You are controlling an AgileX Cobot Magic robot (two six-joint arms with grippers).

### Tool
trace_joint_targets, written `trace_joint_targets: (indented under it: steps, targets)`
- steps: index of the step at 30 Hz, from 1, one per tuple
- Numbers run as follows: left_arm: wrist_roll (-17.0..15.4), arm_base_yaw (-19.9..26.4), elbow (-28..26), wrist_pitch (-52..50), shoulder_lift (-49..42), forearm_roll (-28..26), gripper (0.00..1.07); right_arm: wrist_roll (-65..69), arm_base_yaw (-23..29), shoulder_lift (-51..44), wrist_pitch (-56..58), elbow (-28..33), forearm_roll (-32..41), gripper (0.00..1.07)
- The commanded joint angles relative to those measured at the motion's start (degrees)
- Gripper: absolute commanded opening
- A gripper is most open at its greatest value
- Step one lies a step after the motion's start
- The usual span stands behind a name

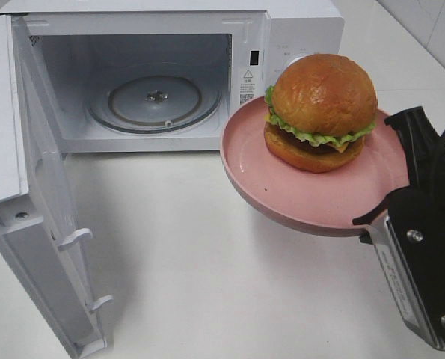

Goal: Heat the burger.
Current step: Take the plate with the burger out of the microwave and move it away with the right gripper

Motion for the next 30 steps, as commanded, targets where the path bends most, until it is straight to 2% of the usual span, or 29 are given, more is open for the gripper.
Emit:
trace_joint_targets:
  steps: [1, 19, 30]
  targets:
    - [-0.23, 0.06, -0.06, -0.06, -0.97, 0.11, 1.0, 0.92, -0.17, -2.41, -1.72, 0.34, -1.2, 0.0]
    - [-0.23, 0.06, -0.06, -0.06, -0.97, 0.11, 1.0, 7.51, -0.17, -14.04, 10.37, 1.43, -4.35, 0.0]
    - [-0.23, 0.06, -0.06, -0.06, -0.97, 0.11, 1.0, 12.95, -0.17, -16.9, 14.21, 1.43, -7.28, 0.0]
